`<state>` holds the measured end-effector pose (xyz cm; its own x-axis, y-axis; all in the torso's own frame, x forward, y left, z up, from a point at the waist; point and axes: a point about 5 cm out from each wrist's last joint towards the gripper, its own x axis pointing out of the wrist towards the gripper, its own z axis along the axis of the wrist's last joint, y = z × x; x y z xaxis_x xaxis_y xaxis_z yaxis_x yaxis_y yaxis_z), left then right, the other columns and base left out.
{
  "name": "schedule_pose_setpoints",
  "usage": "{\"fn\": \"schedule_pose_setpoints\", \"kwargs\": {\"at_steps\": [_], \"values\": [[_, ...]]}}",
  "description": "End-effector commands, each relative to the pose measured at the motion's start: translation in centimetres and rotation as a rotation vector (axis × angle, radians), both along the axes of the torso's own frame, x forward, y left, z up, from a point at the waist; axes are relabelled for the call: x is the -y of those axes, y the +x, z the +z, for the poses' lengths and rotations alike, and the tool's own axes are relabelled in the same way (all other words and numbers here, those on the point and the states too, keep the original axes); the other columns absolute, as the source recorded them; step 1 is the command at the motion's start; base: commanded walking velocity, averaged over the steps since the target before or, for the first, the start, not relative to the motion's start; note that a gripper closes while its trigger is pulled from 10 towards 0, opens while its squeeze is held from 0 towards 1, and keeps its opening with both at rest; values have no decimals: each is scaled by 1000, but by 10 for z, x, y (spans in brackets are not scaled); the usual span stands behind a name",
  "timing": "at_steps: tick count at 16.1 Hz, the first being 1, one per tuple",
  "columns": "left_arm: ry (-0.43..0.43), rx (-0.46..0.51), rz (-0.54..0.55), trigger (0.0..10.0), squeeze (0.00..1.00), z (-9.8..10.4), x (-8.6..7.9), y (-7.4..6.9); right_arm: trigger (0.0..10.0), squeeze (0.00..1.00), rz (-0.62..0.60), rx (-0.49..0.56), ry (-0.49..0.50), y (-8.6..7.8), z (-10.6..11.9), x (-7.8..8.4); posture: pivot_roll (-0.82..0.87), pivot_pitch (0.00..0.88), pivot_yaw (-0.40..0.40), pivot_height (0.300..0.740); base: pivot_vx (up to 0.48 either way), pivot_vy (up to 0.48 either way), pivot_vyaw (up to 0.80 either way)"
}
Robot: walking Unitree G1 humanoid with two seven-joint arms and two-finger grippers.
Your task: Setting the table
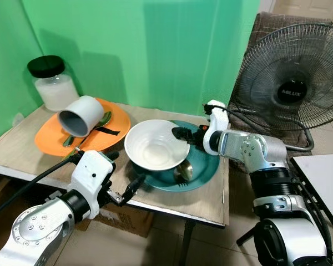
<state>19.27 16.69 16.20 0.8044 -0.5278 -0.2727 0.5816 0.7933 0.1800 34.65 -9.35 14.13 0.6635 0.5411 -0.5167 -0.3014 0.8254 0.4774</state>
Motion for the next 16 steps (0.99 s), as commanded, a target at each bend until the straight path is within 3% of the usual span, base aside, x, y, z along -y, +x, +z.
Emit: {"fn": "schedule_pose_setpoints", "kwargs": {"at_steps": [1,7,16], "values": [[5,7,-9,10000,314,4,-1,-2,0,0,9,-14,-6,0,0,-1,-13,0,-2,740,0,0,0],[8,-5,-26,10000,302,5,-2,-4,0,0,23,-72,-45,-1,-8,-1,-8,0,1,740,0,0,0],[15,-9,-28,10000,302,4,-1,-4,0,0,27,-115,1,-2,-11,-2,-5,0,-1,740,0,0,0]]}}
